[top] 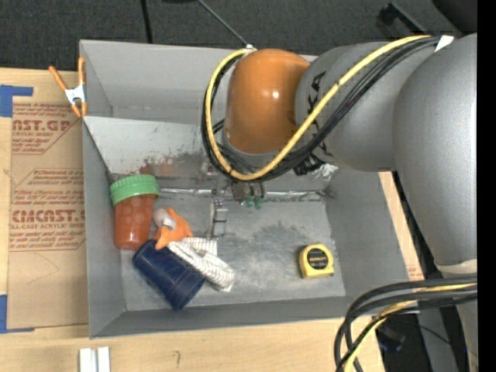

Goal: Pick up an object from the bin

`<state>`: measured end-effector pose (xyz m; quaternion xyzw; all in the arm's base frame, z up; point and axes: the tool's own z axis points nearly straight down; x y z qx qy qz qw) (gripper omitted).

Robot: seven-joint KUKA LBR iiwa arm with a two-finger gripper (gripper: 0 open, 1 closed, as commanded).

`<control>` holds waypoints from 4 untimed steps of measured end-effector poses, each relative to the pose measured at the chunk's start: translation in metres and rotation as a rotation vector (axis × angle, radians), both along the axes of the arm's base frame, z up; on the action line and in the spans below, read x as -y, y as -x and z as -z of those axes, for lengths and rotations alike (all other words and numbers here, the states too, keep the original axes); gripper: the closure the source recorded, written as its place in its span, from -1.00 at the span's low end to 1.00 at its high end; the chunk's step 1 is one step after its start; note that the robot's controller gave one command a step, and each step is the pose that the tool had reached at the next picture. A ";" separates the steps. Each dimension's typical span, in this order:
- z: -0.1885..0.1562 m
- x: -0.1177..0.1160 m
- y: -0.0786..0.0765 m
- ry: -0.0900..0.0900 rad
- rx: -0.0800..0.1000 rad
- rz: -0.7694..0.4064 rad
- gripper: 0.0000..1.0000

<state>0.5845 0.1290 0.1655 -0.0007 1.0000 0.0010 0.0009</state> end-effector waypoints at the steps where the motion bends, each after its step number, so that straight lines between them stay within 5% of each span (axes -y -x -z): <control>1: 0.037 -0.002 0.003 -0.002 0.008 0.136 -1.00; 2: 0.083 -0.009 0.011 0.002 -0.001 0.103 -1.00; 3: 0.092 -0.010 0.016 0.001 -0.001 0.159 -1.00; 4: 0.095 -0.011 0.005 0.000 -0.001 0.297 -1.00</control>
Offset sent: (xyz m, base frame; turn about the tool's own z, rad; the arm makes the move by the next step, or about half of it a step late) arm -0.0133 0.0116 -0.0955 0.0302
